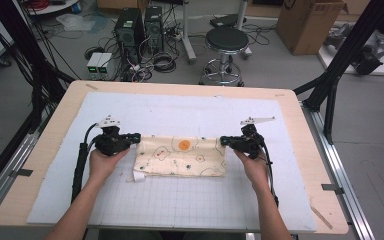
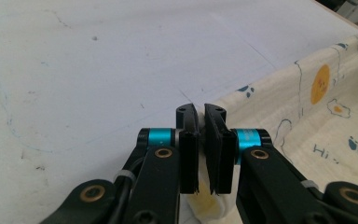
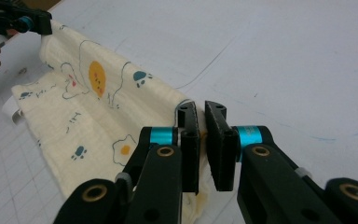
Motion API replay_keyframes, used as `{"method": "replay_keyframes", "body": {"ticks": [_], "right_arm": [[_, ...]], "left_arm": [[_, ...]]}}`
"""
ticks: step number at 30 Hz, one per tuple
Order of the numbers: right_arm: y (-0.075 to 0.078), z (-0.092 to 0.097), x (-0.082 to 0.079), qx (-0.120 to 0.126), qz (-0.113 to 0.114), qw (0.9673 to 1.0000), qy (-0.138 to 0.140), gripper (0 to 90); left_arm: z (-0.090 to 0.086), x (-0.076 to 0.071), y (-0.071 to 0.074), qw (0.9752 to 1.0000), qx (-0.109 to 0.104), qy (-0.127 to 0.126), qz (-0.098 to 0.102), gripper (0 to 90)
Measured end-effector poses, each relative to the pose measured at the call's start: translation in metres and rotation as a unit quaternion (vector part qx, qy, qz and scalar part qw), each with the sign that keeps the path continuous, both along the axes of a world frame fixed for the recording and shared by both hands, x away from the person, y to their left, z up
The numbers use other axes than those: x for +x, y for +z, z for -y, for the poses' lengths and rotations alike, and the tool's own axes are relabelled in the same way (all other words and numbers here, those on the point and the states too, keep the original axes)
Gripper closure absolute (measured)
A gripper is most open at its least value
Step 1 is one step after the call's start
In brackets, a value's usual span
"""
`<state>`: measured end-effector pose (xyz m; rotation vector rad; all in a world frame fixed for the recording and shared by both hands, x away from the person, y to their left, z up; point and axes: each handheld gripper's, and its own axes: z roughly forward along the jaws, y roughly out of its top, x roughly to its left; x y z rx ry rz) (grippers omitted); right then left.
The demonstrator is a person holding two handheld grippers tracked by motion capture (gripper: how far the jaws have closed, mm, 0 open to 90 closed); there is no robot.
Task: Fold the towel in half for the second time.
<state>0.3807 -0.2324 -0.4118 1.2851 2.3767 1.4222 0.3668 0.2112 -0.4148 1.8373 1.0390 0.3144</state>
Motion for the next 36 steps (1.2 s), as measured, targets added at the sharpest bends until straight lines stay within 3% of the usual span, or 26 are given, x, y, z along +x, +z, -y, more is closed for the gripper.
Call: {"method": "replay_keyframes", "body": {"ticks": [2, 5, 10, 19, 21, 28, 36], "right_arm": [[0.0, 0.002, -0.004, 0.012, 0.004, 0.9999, -0.002, 84.6], [0.0, 0.0, -0.01, 0.007, 0.008, 0.9999, 0.002, 84.6], [0.0, 0.0, -0.015, 0.006, 0.011, 0.9999, 0.008, 84.6], [-0.002, 0.003, -0.027, 0.004, 0.021, 0.9996, 0.02, 84.4], [-0.002, 0.003, -0.03, 0.001, 0.022, 0.9995, 0.023, 84.3], [-0.004, 0.0, -0.041, -0.022, 0.027, 0.9986, 0.04, 83.8], [-0.009, -0.002, -0.054, -0.045, 0.031, 0.9969, 0.057, 83.3]], "left_arm": [[0.0, -0.002, 0.0, 1.0, 0.0, 0.0, 0.004, 83.9], [-0.003, -0.006, -0.003, 0.9999, -0.013, 0.006, 0.003, 83.9], [-0.003, -0.014, -0.006, 0.9999, -0.014, 0.001, 0.006, 83.8], [0.0, -0.025, -0.002, 0.9996, 0.012, -0.021, 0.016, 83.5], [0.0, -0.028, -0.003, 0.9995, 0.01, -0.023, 0.018, 83.5], [-0.004, -0.044, -0.012, 0.9992, 0.003, -0.035, 0.02, 83.1], [-0.004, -0.054, -0.015, 0.9976, 0.031, -0.06, 0.015, 82.9]]}}
